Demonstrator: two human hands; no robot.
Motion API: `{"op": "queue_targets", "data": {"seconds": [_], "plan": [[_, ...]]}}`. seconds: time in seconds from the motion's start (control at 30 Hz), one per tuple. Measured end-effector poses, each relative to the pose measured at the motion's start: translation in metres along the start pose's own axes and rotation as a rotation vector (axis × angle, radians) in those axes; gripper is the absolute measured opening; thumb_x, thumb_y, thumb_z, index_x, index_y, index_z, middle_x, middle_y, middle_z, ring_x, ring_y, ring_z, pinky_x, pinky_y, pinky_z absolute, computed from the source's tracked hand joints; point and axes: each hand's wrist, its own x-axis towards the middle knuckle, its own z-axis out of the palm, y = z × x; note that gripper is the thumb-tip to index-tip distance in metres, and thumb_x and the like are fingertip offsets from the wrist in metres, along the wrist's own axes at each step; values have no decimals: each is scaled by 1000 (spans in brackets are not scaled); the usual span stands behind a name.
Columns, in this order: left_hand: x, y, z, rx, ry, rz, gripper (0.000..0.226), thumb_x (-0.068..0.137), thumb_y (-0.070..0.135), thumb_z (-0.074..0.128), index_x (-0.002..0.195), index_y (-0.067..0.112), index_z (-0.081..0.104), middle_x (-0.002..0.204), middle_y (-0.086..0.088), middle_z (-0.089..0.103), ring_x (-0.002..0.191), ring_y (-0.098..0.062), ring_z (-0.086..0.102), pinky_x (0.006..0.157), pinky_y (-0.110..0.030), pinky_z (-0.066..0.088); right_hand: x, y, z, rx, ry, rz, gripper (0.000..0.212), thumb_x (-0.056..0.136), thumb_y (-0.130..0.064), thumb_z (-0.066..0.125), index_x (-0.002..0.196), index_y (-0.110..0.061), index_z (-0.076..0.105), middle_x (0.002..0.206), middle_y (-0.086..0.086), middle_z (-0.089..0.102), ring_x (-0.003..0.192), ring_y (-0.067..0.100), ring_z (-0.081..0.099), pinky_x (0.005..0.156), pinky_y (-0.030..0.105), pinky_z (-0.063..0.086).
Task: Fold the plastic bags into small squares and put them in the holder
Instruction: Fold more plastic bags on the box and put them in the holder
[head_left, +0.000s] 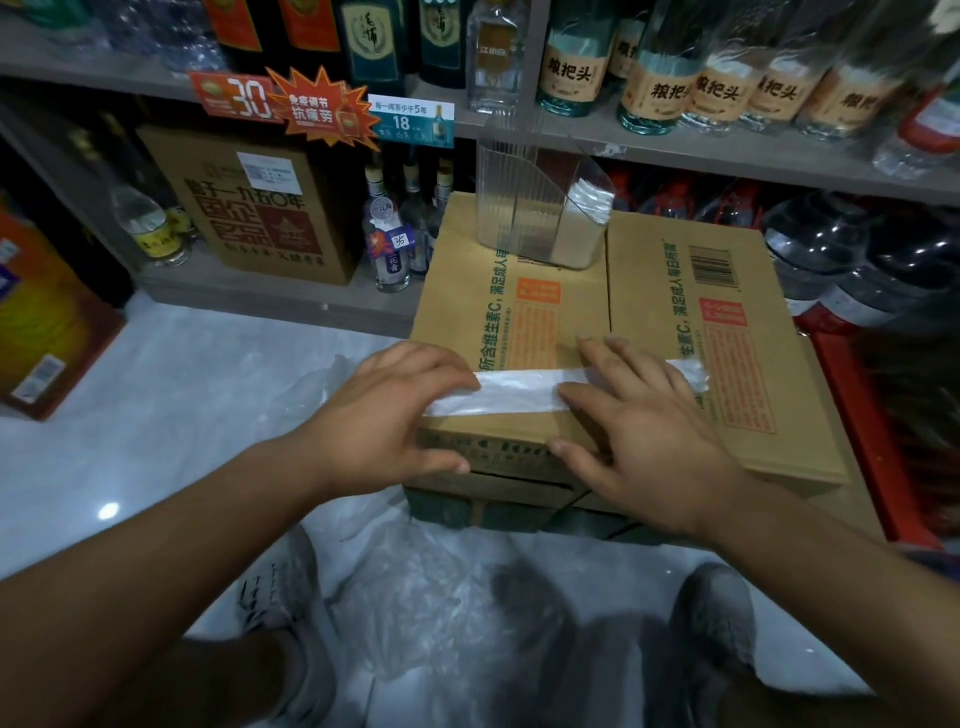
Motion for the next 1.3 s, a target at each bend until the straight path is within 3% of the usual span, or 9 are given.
{"op": "queue_targets", "data": {"seconds": [0.17, 0.43, 0.6, 0.73, 0.83, 1.0, 1.07, 1.13, 1.3], "plan": [[-6, 1, -2, 26, 73, -7, 39, 75, 27, 87, 110, 29, 70, 123, 10, 59, 117, -16, 49, 99, -42, 42, 1, -12, 1, 113, 2, -96, 42, 90, -49, 64, 126, -26, 65, 147, 0, 46, 130, 21, 39, 107, 43, 38], [-15, 2, -9, -152, 120, -73, 20, 83, 44, 58, 92, 33, 72, 115, 18, 59, 111, -10, 54, 96, -48, 48, 10, -25, 4, 115, 113, -123, 28, 87, -40, 72, 110, -24, 71, 114, -4, 57, 107, 20, 49, 93, 42, 46], [-8, 20, -15, -438, 152, -78, 4, 90, 17, 71, 89, 19, 74, 112, 12, 68, 112, -6, 61, 93, -21, 48, 15, -37, 2, 273, 156, -122, 26, 87, -30, 74, 111, -20, 69, 107, -3, 59, 103, 19, 54, 82, 37, 51], [-1, 36, -21, -745, 175, -167, 7, 91, 8, 72, 92, 12, 67, 103, 1, 75, 104, -10, 69, 92, -24, 53, 18, -38, 5, 340, 156, -98, 6, 93, -24, 68, 97, -21, 70, 95, -6, 63, 91, 15, 57, 78, 39, 52], [5, 39, -22, -978, 145, -189, 40, 81, 12, 84, 98, 10, 49, 102, -12, 76, 99, -21, 71, 88, -32, 55, 19, -39, 1, 573, 155, 58, 5, 95, -22, 67, 90, -23, 69, 86, -11, 66, 82, 5, 59, 75, 26, 50], [17, 41, -9, -920, 60, -240, 48, 77, 2, 82, 110, 5, 47, 90, 10, 74, 97, -19, 71, 86, -43, 59, 22, -39, 0, 1010, 135, 283, 9, 94, -7, 67, 93, -15, 64, 88, 4, 71, 83, 14, 69, 76, 29, 58], [22, 41, 0, -887, 69, -243, 41, 80, -3, 80, 108, 4, 49, 84, 9, 69, 88, -5, 66, 78, -29, 59, 23, -39, 1, 1153, 129, 322, 13, 94, -1, 64, 102, -12, 64, 94, 7, 73, 91, 18, 72, 86, 34, 59], [27, 42, 5, -861, 67, -243, 36, 83, 1, 79, 106, 5, 52, 85, 5, 64, 84, -3, 62, 74, -22, 54, 24, -37, 1, 1283, 123, 372, 21, 94, 1, 63, 106, -16, 64, 99, 2, 75, 95, 14, 73, 91, 35, 58], [37, 37, 16, -667, 119, -237, 35, 70, 49, 75, 94, 29, 59, 89, 7, 65, 89, -18, 62, 86, -40, 53, 26, -26, 2, 1421, 127, 540, 19, 93, 4, 61, 106, -9, 66, 104, 16, 75, 100, 32, 73, 95, 54, 56]]}}
